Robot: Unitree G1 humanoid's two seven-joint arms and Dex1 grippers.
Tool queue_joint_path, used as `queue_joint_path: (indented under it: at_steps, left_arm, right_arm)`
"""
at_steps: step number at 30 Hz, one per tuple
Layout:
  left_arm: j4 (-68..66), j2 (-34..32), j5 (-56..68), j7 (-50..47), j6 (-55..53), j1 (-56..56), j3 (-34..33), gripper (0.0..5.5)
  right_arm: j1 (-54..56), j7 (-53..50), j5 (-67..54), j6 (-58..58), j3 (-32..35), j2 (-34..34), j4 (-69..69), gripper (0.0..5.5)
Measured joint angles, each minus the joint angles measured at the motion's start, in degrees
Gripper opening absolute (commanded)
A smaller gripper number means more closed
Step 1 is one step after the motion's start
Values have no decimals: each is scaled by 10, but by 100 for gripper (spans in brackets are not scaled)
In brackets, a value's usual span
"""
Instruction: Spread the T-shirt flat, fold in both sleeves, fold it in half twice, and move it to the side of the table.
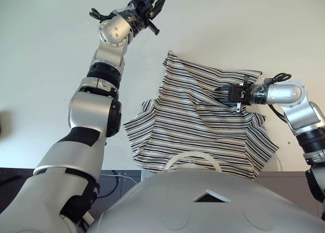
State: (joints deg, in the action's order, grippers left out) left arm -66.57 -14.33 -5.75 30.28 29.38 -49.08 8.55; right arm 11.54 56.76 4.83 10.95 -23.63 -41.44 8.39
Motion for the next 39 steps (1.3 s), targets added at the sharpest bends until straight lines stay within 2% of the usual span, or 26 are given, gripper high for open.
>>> queue_joint_path:
  at_steps: [2,7,11,16,22,25,28,32,39]
  left_arm:
    - [35,-3,-19,40,27,45,29,115]
    - [242,-29,-25,165,42,188,101,115]
    - [287,-93,-104,186,44,224,152,115]
    - [345,-150,-113,216,45,246,176,115]
    - [522,-235,-33,326,1,336,189,115]
    - [565,-237,-17,336,-30,356,188,115]
    - [591,-225,-12,321,-50,359,182,115]
    - [616,-199,-8,292,-77,361,177,115]
    - [647,-176,12,279,-117,362,172,115]
  right_arm:
    - [-3,-3,0,0,0,0,-3,148]
    - [-11,-3,0,1,-1,-4,-15,148]
    - [-12,-3,0,1,-1,-4,-18,148]
    - [-17,-5,1,0,-1,-5,-21,148]
    - [-19,-8,1,-1,12,-6,-22,148]
    - [-17,-14,0,-15,22,-4,-21,148]
    - [-6,-4,-29,-81,33,15,-33,148]
    - [51,11,-74,-149,35,71,-64,148]
    - [94,8,-26,-161,-28,146,28,148]
